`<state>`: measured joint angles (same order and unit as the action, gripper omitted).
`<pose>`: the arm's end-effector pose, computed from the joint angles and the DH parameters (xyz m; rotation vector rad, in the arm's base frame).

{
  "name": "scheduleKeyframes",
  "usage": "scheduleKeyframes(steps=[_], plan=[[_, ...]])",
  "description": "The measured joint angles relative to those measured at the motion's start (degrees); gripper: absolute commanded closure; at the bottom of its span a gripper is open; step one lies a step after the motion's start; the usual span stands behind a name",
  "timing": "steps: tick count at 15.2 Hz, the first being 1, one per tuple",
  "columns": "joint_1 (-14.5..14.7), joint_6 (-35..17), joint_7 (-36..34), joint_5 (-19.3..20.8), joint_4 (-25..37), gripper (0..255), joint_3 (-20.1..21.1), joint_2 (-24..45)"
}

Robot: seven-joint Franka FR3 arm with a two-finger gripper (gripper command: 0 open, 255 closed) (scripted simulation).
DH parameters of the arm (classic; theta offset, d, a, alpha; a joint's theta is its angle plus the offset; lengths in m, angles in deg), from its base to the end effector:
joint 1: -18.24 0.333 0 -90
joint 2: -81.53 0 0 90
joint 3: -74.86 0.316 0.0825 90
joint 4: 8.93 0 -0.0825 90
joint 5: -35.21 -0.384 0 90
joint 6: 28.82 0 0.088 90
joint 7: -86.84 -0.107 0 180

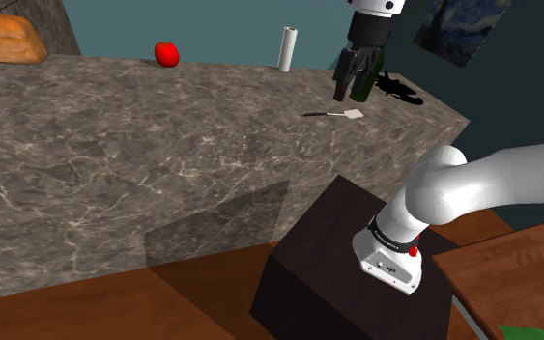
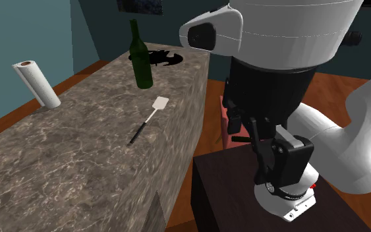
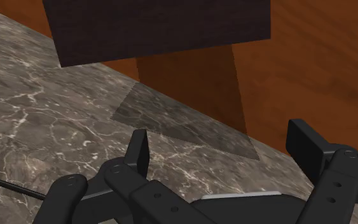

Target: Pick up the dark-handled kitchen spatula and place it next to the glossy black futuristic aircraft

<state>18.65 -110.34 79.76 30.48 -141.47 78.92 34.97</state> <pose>0.2825 0.0397 0.6051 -3.1141 0.0946 0.1273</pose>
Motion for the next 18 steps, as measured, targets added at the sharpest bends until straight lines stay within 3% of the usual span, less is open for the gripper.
scheduleKeyframes(steps=[5,11,18], plan=[[0.3,-1.6,6.9,3.3,-4.1,0,-4.1,-2.9],[0.2,-6.3,21.2,10.9,-10.1,0,-13.2,-5.5],[0.2,-13.8,38.1,19.9,-12.5,0,-25.4,-2.8]])
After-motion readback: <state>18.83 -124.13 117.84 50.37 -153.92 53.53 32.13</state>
